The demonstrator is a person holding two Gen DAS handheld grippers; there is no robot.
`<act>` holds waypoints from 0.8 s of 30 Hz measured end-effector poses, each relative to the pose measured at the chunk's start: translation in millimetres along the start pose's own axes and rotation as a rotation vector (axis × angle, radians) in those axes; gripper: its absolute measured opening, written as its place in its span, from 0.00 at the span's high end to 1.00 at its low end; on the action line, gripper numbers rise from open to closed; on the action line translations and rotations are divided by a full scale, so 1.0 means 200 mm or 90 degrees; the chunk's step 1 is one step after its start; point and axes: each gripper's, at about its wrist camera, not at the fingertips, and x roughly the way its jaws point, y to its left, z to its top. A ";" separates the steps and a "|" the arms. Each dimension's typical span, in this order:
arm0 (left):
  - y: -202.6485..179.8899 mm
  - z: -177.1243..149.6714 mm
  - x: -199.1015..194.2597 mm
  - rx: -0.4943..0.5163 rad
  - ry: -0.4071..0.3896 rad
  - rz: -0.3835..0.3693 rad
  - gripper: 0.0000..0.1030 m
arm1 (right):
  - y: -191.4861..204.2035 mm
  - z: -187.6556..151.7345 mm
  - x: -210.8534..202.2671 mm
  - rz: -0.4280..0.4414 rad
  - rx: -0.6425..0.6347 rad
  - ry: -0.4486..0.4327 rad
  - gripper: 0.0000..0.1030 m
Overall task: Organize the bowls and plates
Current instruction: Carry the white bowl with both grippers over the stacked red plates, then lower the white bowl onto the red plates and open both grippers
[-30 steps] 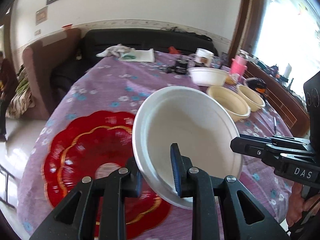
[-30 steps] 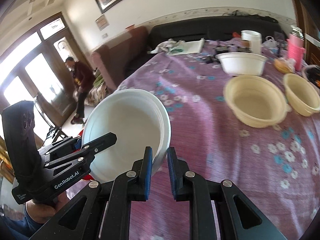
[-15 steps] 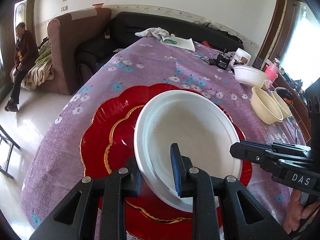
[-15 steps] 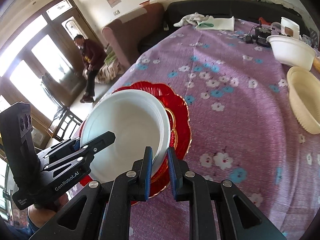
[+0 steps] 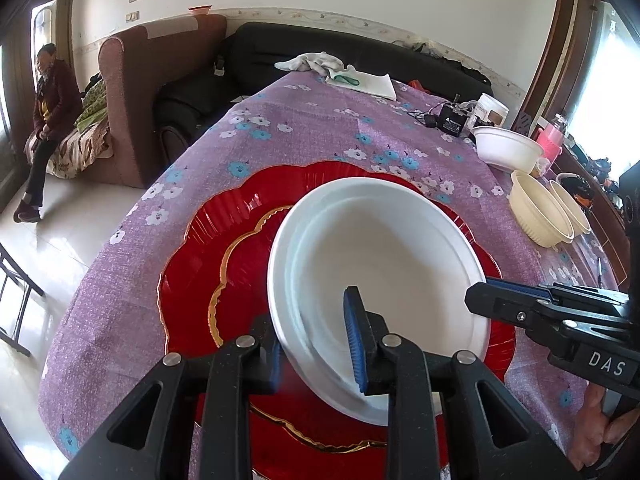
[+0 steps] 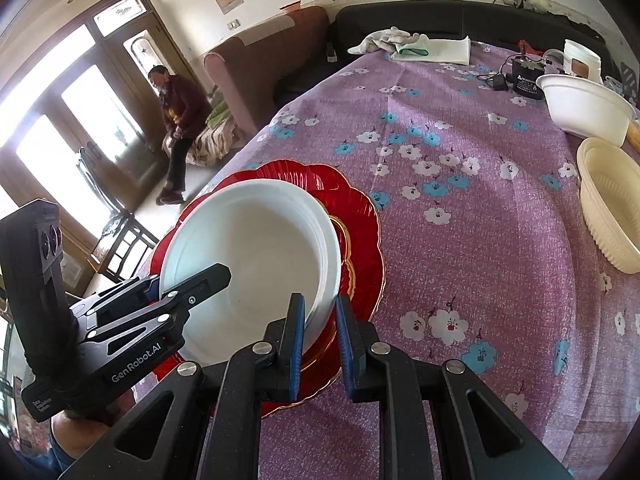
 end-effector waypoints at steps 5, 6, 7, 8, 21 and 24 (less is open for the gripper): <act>-0.02 0.00 0.00 0.002 -0.001 0.000 0.69 | 0.00 0.00 -0.01 0.007 0.000 -0.001 0.82; -0.02 -0.01 -0.01 0.003 -0.002 0.000 0.68 | 0.00 0.00 -0.01 0.008 0.000 -0.002 0.82; -0.02 -0.01 -0.01 0.003 -0.003 0.001 0.66 | 0.00 0.00 -0.02 0.009 0.000 -0.002 0.82; -0.02 -0.01 -0.01 0.003 -0.003 0.002 0.66 | 0.00 -0.01 -0.02 0.011 -0.001 -0.003 0.82; -0.01 -0.01 -0.09 -0.001 -0.019 0.005 0.60 | 0.00 -0.01 -0.07 0.021 0.006 -0.018 0.75; -0.01 -0.01 -0.12 0.000 -0.027 0.005 0.58 | -0.02 -0.02 -0.12 0.023 0.015 -0.030 0.75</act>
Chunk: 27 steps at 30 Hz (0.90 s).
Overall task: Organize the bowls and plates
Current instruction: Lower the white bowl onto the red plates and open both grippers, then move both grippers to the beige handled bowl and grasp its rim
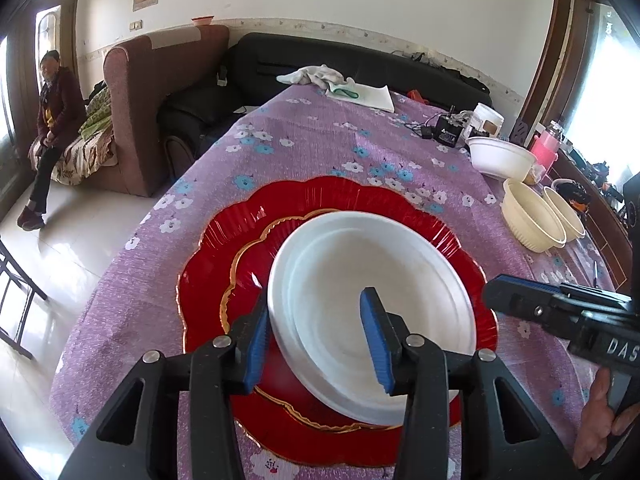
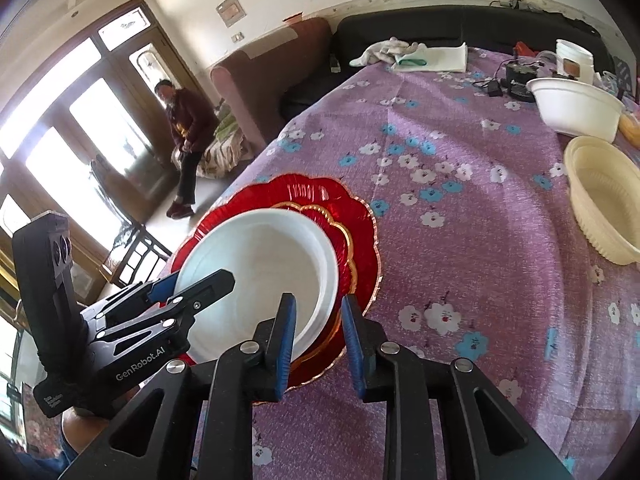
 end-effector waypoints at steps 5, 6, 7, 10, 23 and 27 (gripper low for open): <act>-0.03 0.00 -0.07 0.007 -0.017 -0.002 0.56 | -0.05 0.00 -0.11 0.003 0.025 -0.029 0.71; -0.04 0.01 -0.09 0.010 -0.021 -0.004 0.56 | -0.07 0.01 -0.14 0.001 0.030 -0.036 0.70; -0.04 0.01 -0.11 0.012 -0.024 -0.005 0.55 | -0.08 0.01 -0.17 0.000 0.033 -0.043 0.70; -0.08 0.02 -0.16 0.022 -0.035 -0.011 0.54 | -0.11 0.03 -0.29 -0.006 0.039 -0.076 0.70; -0.39 0.05 -0.20 0.088 -0.019 -0.079 0.49 | -0.45 -0.01 -0.85 -0.069 0.109 -0.225 0.59; -0.52 0.03 -0.16 0.116 -0.002 -0.091 0.47 | -0.65 -0.07 -0.88 -0.076 0.166 -0.227 0.59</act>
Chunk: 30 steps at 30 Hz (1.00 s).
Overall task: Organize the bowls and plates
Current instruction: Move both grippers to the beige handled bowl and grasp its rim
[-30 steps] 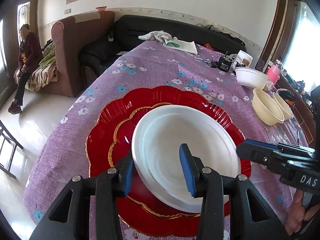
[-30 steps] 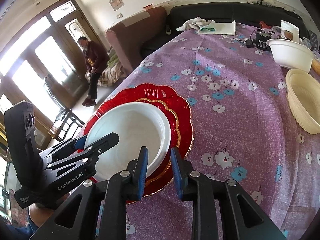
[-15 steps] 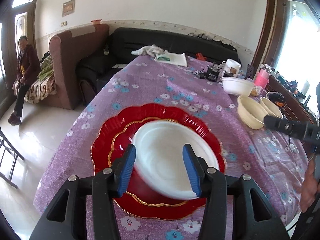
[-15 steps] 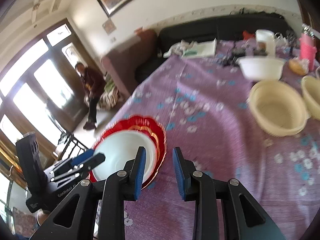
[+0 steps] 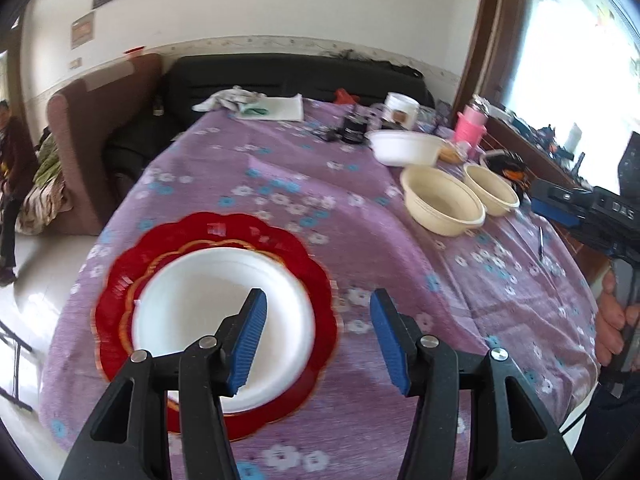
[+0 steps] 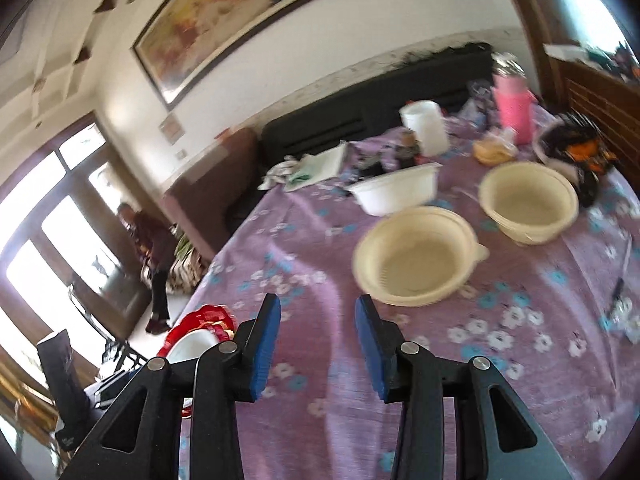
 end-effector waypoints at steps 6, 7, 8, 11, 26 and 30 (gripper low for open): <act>-0.17 0.02 0.12 0.039 0.032 -0.022 0.44 | -0.23 0.00 0.06 -0.025 0.058 0.014 0.59; -0.20 0.02 0.13 0.045 0.036 -0.026 0.44 | -0.27 0.01 0.08 -0.035 0.071 0.016 0.59; -0.23 0.03 0.16 0.051 0.041 -0.030 0.44 | -0.31 0.02 0.09 -0.044 0.077 0.018 0.59; -0.29 0.07 0.21 0.057 0.049 -0.044 0.44 | -0.40 0.06 0.14 -0.068 0.104 0.028 0.59; -0.48 0.56 0.71 -0.001 0.048 -0.020 0.33 | -0.69 0.08 0.41 -0.055 0.171 0.048 0.59; -0.53 0.62 0.94 0.004 0.063 0.016 0.33 | -0.69 0.09 0.43 -0.051 0.154 0.042 0.59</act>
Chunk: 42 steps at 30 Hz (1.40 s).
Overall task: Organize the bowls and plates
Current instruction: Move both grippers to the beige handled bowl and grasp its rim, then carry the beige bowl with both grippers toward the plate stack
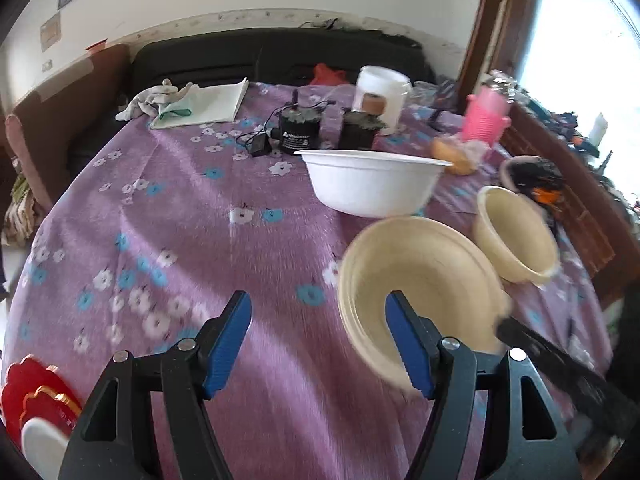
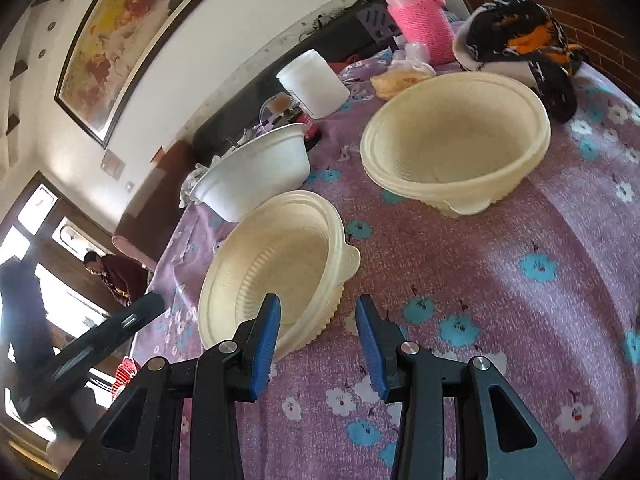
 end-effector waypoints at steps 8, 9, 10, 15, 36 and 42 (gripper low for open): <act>-0.09 -0.06 0.16 0.039 0.014 -0.018 0.88 | 0.03 0.00 0.03 -0.016 -0.027 0.004 0.80; -0.09 -0.07 0.15 0.049 0.010 -0.015 0.88 | 0.03 0.00 0.03 -0.017 -0.028 0.004 0.80; -0.10 -0.07 0.13 0.054 0.008 -0.015 0.87 | 0.03 -0.01 0.02 -0.015 -0.028 0.004 0.81; -0.07 -0.14 -0.04 0.065 0.003 -0.025 0.86 | 0.05 -0.04 -0.07 0.023 -0.023 0.022 0.81; 0.00 -0.41 -0.18 0.099 -0.074 0.089 0.30 | 0.33 -0.23 -0.02 -0.016 -0.221 0.066 0.74; 0.01 -0.41 -0.16 0.097 -0.075 0.084 0.33 | 0.33 -0.23 -0.01 -0.011 -0.220 0.060 0.74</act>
